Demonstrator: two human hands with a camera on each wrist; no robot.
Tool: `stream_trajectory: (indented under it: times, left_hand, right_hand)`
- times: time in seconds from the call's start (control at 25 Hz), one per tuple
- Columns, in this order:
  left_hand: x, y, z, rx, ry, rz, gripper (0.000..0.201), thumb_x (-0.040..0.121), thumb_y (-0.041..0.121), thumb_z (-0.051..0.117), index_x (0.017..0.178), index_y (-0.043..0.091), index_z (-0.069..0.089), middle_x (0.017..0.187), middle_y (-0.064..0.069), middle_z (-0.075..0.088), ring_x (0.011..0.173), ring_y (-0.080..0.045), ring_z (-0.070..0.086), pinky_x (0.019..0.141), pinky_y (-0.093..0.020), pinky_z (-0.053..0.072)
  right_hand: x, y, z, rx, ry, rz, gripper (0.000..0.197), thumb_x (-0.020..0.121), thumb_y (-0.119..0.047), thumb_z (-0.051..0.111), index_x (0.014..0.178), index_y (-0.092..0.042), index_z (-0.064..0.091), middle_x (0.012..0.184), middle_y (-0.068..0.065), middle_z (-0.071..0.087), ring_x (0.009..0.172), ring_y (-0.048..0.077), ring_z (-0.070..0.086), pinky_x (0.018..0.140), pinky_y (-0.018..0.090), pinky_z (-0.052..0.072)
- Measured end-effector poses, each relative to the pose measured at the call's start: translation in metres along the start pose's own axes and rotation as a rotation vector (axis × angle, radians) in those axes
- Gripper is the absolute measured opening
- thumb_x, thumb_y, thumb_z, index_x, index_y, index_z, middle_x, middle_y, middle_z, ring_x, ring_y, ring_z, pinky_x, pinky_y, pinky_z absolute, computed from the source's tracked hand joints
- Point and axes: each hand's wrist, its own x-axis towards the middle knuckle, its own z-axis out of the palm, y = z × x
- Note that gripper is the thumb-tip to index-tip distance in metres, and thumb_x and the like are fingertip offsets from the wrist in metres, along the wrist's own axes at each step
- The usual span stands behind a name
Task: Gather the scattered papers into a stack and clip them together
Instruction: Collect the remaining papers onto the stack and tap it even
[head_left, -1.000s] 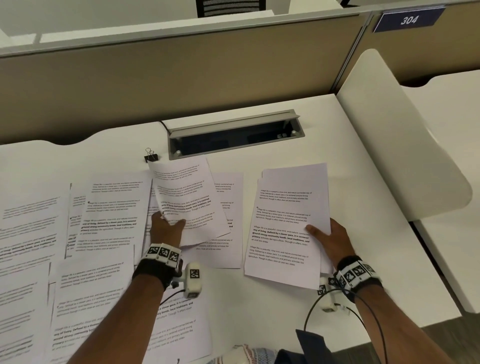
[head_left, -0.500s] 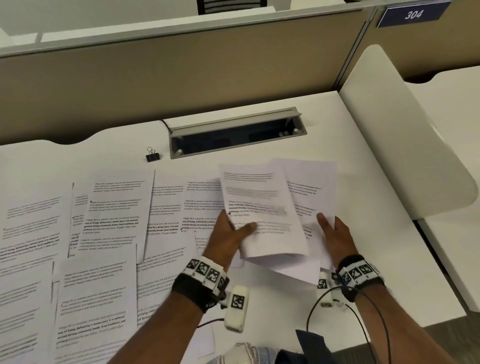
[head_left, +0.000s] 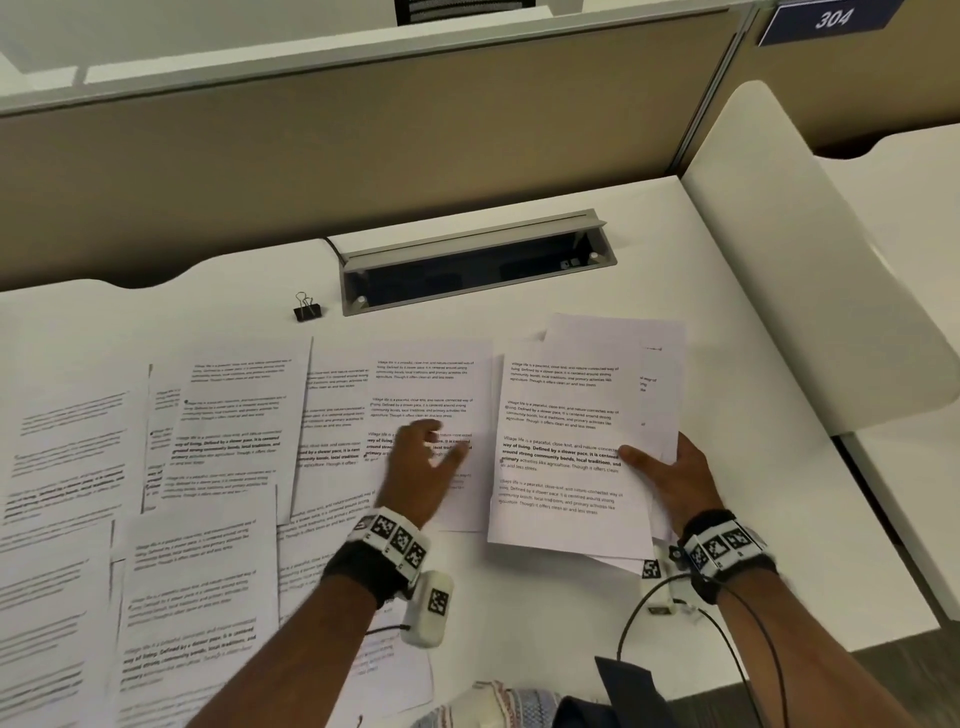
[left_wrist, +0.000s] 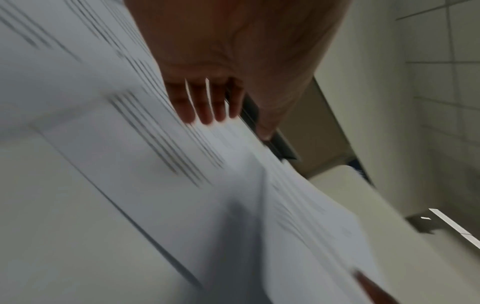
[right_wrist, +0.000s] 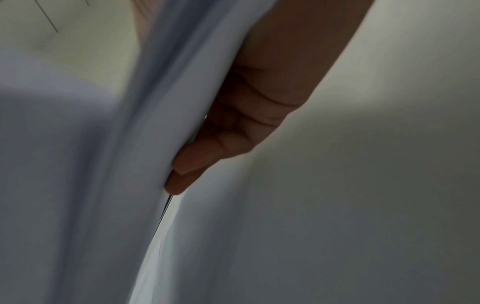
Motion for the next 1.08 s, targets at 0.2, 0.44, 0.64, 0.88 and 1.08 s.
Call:
stream_trajectory:
  times: [0.2, 0.44, 0.64, 0.88, 1.08]
  left_hand:
    - [0.023, -0.037, -0.038, 0.404, 0.228, -0.225, 0.094, 0.067, 0.063, 0.081, 0.139, 0.014, 0.044, 0.139, -0.012, 0.045, 0.129, -0.037, 0.044, 0.104, -0.055, 0.039]
    - [0.022, -0.041, -0.025, 0.436, 0.245, -0.186, 0.096, 0.066, 0.062, 0.081, 0.140, 0.014, 0.044, 0.137, -0.013, 0.048, 0.129, -0.037, 0.045, 0.106, -0.055, 0.035]
    - [0.034, -0.037, -0.026, 0.253, 0.272, -0.278, 0.075, 0.068, 0.046, 0.088, 0.129, 0.022, 0.053, 0.118, -0.001, 0.063, 0.123, -0.032, 0.056, 0.107, -0.050, 0.034]
    - [0.053, -0.021, -0.039, -0.091, 0.208, -0.260, 0.030, 0.069, 0.051, 0.076, 0.079, 0.026, 0.062, 0.089, 0.007, 0.070, 0.092, -0.028, 0.070, 0.095, -0.051, 0.053]
    - [0.045, 0.040, -0.059, -0.226, 0.215, -0.055, 0.022, 0.088, 0.028, 0.075, 0.107, 0.020, 0.069, 0.095, 0.005, 0.071, 0.083, -0.014, 0.069, 0.070, -0.025, 0.053]
  right_hand:
    - [0.005, 0.005, -0.004, -0.023, 0.034, 0.001, 0.048, 0.077, -0.015, 0.085, 0.121, -0.013, 0.066, 0.112, 0.002, 0.076, 0.093, 0.013, 0.075, 0.070, 0.020, 0.059]
    - [0.005, 0.003, 0.000, -0.014, 0.045, 0.004, 0.044, 0.077, -0.011, 0.084, 0.118, -0.014, 0.068, 0.109, 0.000, 0.077, 0.091, 0.010, 0.075, 0.068, 0.018, 0.059]
    - [0.005, 0.001, 0.002, -0.035, 0.031, 0.007, 0.041, 0.080, -0.009, 0.083, 0.116, -0.015, 0.067, 0.108, -0.003, 0.074, 0.081, -0.001, 0.073, 0.064, 0.011, 0.056]
    - [0.004, -0.002, 0.000, -0.061, 0.048, -0.009, 0.044, 0.079, -0.011, 0.084, 0.119, -0.014, 0.066, 0.110, -0.002, 0.074, 0.097, 0.014, 0.070, 0.064, 0.012, 0.057]
    - [0.003, -0.007, -0.002, -0.094, 0.051, -0.022, 0.046, 0.078, -0.014, 0.085, 0.119, -0.015, 0.065, 0.111, -0.002, 0.073, 0.097, 0.011, 0.069, 0.070, 0.017, 0.054]
